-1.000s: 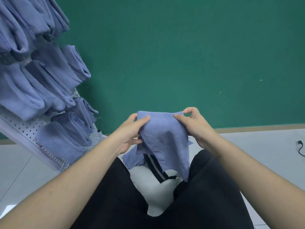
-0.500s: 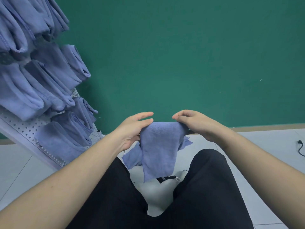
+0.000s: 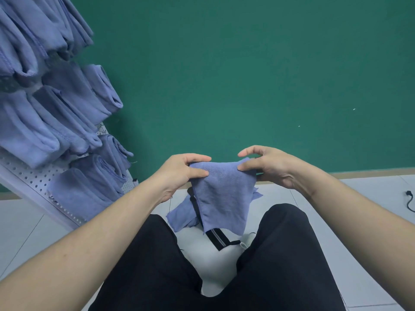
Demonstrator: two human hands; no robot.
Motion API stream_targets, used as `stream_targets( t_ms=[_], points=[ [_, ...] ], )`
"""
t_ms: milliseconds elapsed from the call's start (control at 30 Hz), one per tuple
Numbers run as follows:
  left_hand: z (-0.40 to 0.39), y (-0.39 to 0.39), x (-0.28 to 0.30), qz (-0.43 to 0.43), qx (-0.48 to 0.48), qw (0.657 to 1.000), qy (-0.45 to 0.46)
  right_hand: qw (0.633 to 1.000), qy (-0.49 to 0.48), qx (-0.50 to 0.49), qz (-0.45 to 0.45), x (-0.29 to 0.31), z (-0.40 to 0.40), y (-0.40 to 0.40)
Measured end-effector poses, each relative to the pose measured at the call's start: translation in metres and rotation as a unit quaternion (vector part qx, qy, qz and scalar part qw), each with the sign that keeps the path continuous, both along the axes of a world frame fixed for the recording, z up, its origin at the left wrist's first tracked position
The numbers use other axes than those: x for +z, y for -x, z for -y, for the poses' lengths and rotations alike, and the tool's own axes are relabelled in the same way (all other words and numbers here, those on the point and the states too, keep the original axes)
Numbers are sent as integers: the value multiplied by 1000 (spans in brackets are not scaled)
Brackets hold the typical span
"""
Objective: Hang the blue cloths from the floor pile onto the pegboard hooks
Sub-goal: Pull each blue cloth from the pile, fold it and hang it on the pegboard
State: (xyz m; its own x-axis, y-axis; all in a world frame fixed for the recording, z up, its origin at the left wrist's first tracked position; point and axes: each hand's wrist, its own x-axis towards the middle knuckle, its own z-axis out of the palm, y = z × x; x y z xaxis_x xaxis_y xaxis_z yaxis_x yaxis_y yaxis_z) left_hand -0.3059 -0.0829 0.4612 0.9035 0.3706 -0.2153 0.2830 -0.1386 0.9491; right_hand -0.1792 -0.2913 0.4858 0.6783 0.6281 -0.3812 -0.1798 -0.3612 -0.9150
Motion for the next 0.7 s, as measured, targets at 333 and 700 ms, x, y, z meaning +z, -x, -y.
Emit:
stream_targets(
  t_ms=[333, 700],
  points=[
    [-1, -2, 12, -5, 8, 989, -145, 991, 69, 68, 91, 3, -1, -9],
    [0, -6, 21, 49, -13, 966, -255, 969, 99, 45, 223, 6, -3, -16]
  ],
)
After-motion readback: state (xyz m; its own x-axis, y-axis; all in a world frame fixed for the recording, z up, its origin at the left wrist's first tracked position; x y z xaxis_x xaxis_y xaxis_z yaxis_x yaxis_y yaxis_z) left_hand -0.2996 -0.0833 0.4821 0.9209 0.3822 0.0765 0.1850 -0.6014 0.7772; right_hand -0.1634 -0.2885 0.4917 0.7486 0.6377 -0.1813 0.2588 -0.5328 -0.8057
